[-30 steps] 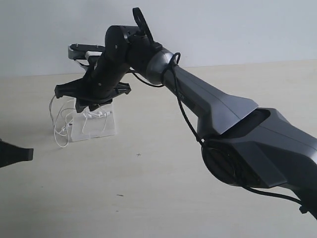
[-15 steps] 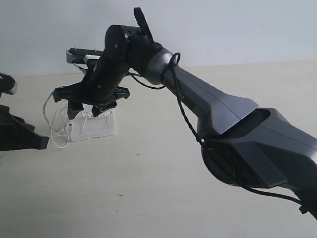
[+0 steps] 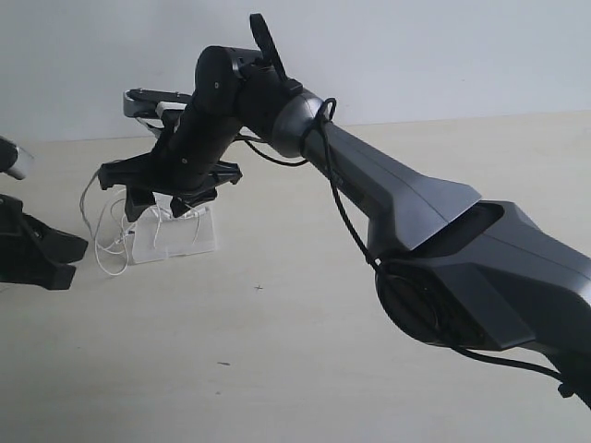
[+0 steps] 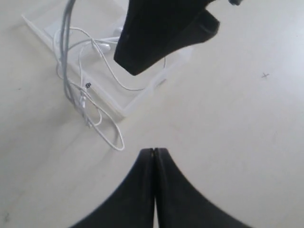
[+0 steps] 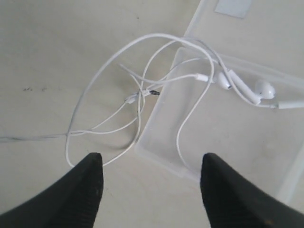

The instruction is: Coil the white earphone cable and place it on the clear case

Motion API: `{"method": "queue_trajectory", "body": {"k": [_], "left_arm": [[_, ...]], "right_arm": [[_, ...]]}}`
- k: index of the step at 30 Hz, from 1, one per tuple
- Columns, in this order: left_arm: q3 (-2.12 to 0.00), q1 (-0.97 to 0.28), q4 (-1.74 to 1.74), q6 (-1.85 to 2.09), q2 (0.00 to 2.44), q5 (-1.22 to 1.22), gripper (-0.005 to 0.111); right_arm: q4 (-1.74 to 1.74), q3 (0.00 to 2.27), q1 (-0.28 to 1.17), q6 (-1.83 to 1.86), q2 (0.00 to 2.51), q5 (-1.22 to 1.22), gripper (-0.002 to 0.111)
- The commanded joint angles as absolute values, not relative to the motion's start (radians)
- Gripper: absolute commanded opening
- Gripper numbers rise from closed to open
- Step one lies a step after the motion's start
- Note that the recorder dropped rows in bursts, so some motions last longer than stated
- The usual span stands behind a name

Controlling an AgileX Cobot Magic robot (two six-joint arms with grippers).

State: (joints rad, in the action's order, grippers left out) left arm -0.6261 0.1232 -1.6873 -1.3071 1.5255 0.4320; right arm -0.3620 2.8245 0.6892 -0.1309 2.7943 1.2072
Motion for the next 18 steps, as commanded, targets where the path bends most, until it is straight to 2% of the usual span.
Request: {"method": "queue_trajectory", "body": {"k": [1,7,18], "left_arm": [[-0.638,0.132,-1.576,-1.189,1.537,0.423,0.000],[-0.706,0.132,-1.421,-1.088,1.603,0.426,0.000],[-0.900,0.132,-1.398,-1.071,1.736,0.444,0.000]], "right_arm": [[-0.368,2.834,0.683,-0.131,2.790,1.193,0.059],[-0.393,2.834,0.683,-0.134,2.790,1.191,0.059],[-0.393,2.834,0.683,-0.134,2.790,1.197,0.059]]}}
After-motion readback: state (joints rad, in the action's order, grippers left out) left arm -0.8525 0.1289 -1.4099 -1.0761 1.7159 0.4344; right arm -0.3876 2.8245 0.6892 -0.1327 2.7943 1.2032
